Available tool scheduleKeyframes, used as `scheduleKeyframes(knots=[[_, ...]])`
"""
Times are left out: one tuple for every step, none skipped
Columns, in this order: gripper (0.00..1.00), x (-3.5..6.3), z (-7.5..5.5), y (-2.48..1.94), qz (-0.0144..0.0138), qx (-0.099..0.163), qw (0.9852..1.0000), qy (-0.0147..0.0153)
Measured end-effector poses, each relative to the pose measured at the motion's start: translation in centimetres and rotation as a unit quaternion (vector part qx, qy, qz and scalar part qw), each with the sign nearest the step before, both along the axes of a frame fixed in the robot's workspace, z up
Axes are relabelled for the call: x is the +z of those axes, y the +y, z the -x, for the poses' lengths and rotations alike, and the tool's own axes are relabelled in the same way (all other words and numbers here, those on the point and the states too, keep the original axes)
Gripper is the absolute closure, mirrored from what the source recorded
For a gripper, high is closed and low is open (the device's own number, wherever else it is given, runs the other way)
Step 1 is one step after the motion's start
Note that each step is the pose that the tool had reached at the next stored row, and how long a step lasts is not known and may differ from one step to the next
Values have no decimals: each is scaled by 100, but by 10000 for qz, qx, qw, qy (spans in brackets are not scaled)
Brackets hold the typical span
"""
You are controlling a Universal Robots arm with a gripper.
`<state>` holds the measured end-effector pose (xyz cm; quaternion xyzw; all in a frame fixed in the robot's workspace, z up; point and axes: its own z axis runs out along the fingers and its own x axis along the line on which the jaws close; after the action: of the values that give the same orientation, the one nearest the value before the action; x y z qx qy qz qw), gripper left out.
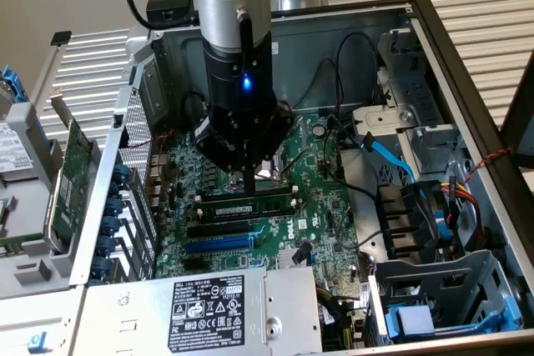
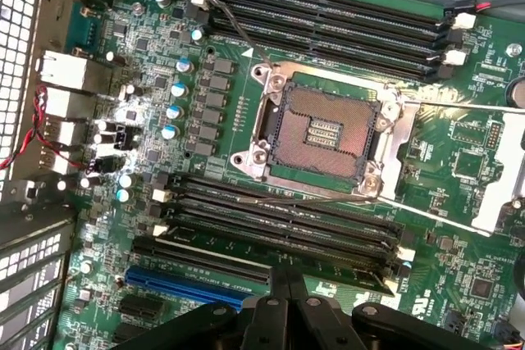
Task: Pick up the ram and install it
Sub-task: 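Press down the ram until it locks into place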
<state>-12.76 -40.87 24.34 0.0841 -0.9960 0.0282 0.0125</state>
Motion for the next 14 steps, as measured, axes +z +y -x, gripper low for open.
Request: scheduleKeyframes(knots=[[89,0,0,0,0,-54,10000,-6],[89,0,-1,0,0,-107,9999,-13],[89,0,-1,0,0,-162,9999,-19],[89,0,0,0,0,-216,9998,-26],[89,-1,0,0,0,-278,9996,-34],[89,0,0,0,0,-327,9995,-39],[89,-1,0,0,0,-382,9993,-46],[89,-1,0,0,0,-435,9990,-52],[89,0,0,0,0,-488,9988,-58],[89,0,0,0,0,-541,9985,-63],[89,0,0,0,0,-591,9982,-68],[89,0,0,0,0,-645,9979,-70],[89,0,0,0,1,-676,9977,-70],[89,0,0,0,1,-676,9977,-70]])
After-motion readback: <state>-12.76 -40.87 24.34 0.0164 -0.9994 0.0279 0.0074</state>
